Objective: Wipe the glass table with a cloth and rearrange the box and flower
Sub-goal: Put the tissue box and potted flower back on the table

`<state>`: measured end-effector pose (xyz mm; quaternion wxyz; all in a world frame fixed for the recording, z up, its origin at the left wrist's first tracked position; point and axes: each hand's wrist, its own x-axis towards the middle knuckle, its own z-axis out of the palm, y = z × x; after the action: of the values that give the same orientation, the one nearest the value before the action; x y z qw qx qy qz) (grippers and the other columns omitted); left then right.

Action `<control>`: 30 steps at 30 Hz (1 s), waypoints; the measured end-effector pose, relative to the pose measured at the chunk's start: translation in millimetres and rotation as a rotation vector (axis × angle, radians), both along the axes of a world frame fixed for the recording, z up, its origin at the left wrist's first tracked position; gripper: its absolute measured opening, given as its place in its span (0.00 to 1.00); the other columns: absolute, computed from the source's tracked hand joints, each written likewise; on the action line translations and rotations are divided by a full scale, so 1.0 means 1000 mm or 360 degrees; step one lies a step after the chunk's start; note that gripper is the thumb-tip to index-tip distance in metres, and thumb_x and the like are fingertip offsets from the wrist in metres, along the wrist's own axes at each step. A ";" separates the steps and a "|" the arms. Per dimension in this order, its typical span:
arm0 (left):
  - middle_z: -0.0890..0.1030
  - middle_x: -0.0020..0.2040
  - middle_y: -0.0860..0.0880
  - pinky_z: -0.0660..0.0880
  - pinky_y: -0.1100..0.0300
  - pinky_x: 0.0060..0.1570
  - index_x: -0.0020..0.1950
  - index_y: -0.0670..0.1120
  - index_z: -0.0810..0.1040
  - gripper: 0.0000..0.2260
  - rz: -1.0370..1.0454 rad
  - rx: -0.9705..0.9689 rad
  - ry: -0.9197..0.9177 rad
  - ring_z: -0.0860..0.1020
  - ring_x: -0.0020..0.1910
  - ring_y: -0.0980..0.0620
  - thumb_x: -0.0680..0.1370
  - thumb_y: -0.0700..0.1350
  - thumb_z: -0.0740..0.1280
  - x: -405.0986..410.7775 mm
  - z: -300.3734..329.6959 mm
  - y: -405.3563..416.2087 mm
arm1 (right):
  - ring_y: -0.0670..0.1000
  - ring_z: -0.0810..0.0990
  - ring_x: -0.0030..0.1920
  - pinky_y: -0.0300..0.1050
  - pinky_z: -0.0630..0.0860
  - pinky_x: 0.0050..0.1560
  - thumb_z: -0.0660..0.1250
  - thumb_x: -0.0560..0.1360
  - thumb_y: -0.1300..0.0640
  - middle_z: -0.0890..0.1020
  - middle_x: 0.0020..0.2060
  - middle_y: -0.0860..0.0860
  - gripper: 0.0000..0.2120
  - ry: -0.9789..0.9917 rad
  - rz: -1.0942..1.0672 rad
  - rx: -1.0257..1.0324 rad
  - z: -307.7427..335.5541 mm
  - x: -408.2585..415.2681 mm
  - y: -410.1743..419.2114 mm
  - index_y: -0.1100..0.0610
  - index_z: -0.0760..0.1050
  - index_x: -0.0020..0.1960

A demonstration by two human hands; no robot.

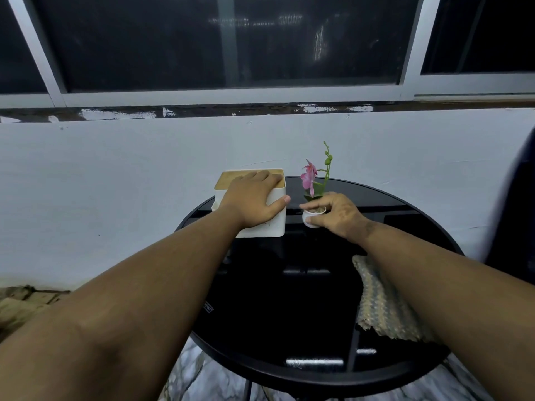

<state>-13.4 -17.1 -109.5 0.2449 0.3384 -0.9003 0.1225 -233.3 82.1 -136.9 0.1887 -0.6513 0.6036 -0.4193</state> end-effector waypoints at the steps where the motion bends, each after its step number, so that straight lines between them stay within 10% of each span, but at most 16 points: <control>1: 0.78 0.62 0.50 0.73 0.48 0.57 0.69 0.52 0.70 0.29 0.0001 0.0001 -0.0001 0.76 0.61 0.47 0.77 0.68 0.51 0.000 0.000 0.000 | 0.36 0.78 0.47 0.26 0.69 0.51 0.76 0.70 0.63 0.79 0.46 0.39 0.15 0.0016 -0.0002 -0.0013 0.000 -0.001 0.000 0.52 0.84 0.55; 30: 0.78 0.64 0.49 0.73 0.48 0.58 0.69 0.51 0.71 0.29 0.0008 0.0002 -0.0015 0.76 0.62 0.46 0.77 0.68 0.51 0.001 0.004 0.005 | 0.39 0.81 0.51 0.26 0.72 0.52 0.77 0.69 0.62 0.85 0.50 0.45 0.13 0.0067 0.0021 -0.0079 -0.006 -0.014 -0.001 0.52 0.85 0.53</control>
<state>-12.2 -12.1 -105.7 0.2401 0.3402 -0.9007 0.1240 -247.8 81.5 -142.5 0.1626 -0.6685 0.5926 -0.4190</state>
